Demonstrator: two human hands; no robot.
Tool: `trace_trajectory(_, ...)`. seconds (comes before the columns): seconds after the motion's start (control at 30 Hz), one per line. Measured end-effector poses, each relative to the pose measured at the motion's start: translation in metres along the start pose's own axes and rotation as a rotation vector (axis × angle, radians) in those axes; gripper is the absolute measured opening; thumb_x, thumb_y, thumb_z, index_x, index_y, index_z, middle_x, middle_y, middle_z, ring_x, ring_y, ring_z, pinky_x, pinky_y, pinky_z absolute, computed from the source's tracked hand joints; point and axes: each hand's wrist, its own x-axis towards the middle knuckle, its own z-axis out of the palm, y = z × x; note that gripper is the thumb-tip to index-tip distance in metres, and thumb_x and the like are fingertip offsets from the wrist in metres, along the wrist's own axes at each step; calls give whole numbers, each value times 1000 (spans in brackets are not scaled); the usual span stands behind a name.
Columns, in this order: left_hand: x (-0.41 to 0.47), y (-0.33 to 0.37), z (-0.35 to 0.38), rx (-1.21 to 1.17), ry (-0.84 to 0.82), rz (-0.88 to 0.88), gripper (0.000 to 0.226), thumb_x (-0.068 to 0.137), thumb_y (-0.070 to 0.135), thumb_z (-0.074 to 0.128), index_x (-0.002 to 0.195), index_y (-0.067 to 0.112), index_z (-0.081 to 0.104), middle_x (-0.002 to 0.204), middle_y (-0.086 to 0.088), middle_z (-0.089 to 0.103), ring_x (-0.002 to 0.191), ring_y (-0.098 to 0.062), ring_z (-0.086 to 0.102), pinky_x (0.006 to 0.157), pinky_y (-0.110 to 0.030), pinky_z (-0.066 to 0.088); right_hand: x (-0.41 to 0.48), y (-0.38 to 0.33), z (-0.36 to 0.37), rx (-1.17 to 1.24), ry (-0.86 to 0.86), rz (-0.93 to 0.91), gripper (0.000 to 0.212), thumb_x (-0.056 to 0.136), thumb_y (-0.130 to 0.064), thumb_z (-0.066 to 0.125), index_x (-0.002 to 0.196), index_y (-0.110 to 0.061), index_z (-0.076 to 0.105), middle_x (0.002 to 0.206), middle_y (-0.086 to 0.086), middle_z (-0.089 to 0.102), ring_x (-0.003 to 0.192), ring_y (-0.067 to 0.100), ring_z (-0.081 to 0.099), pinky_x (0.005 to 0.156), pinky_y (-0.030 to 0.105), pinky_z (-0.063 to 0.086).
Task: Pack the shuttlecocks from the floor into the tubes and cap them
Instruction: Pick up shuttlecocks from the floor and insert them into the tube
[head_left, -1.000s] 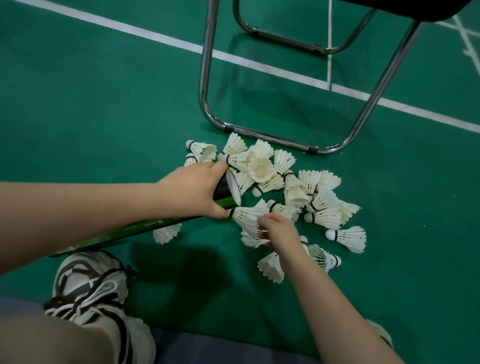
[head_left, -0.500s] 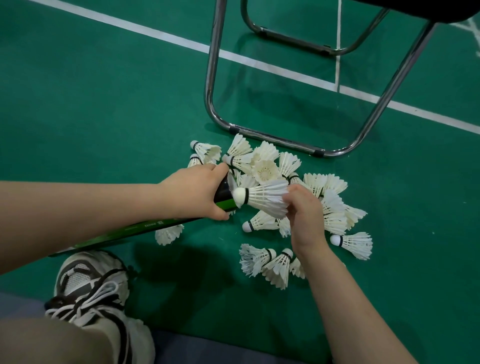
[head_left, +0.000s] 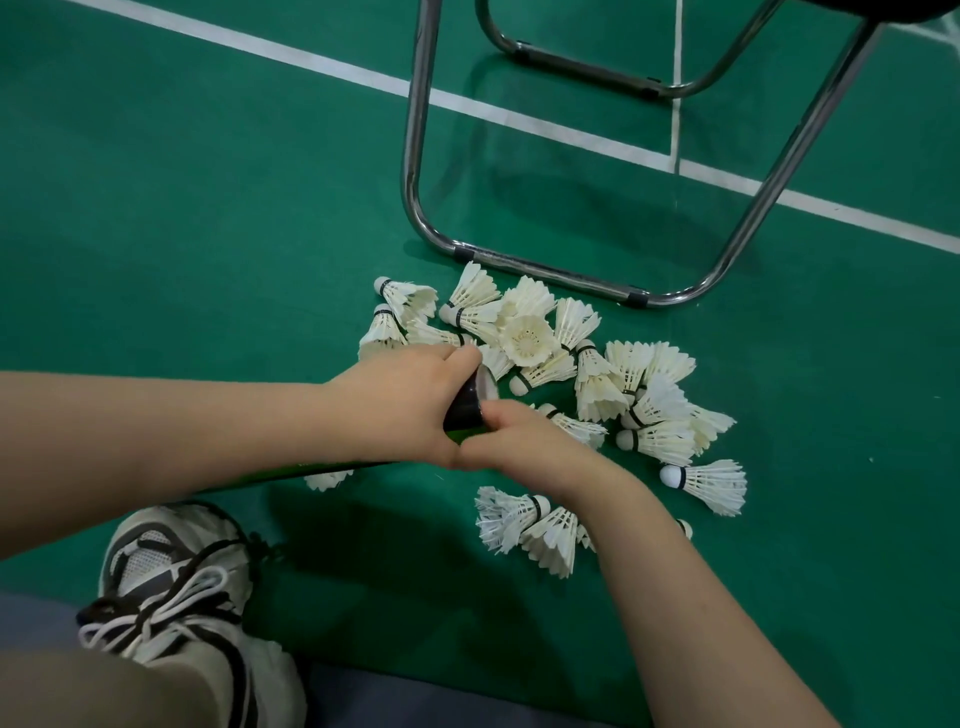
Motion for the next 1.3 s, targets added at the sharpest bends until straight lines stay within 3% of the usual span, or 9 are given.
trace_trajectory(0.17,-1,8,9,93,-103,30,61,61,52,70,99,21,33,88,5,41,78,-16,44,62,-28,37,2,12,6,-74,-59,53,18,68,-6,58,61,-13,43,65,0,40,61,13,34,55,26,28)
trace_trajectory(0.27,3,3,9,42,-69,2,59,63,54,69,99,22,36,96,4,49,87,-19,51,70,-32,45,6,24,7,350,177,-132,13,58,-12,56,70,-8,60,69,3,53,65,14,49,61,23,41)
trace_trajectory(0.37,6,-2,4,43,-49,-39,64,62,57,70,104,19,39,98,2,52,86,-21,51,74,-37,49,9,44,-9,611,537,-130,11,80,-10,57,75,-15,66,73,0,66,70,10,62,69,23,47)
trace_trajectory(0.5,8,-5,3,61,-34,-58,69,63,59,70,109,17,39,101,0,53,86,-21,52,72,-36,49,19,88,-31,229,724,201,18,89,-19,50,99,-22,65,90,-5,65,89,15,62,80,35,50)
trace_trajectory(0.67,7,-9,4,64,-39,-64,71,64,57,71,113,16,39,103,-1,54,88,-21,52,72,-34,48,24,108,-35,78,734,229,33,92,-17,44,123,-21,55,119,-3,59,94,13,55,69,25,42)
trace_trajectory(0.9,9,-11,5,67,-54,-78,68,65,58,71,109,16,40,98,0,53,83,-19,50,68,-31,45,23,131,-31,-112,986,370,27,84,-24,56,110,-18,52,106,4,56,85,21,57,67,33,48)
trace_trajectory(1.03,10,-10,6,72,-56,-80,67,65,58,71,107,17,39,96,1,52,82,-18,48,65,-30,43,19,136,-32,26,792,471,35,88,-43,53,105,-14,57,86,-1,58,79,16,52,68,31,40)
trace_trajectory(1.13,10,-10,6,78,-57,-84,67,65,58,70,107,17,39,96,0,52,81,-18,49,67,-31,45,26,131,-28,222,719,425,37,89,-39,53,110,-10,61,105,10,62,92,23,53,82,36,42)
trace_trajectory(1.3,9,-10,8,85,-57,-73,67,65,58,70,107,16,40,99,-1,54,86,-21,51,69,-32,46,33,130,-20,323,652,306,20,87,-27,60,105,-19,56,101,1,61,94,19,56,82,32,44)
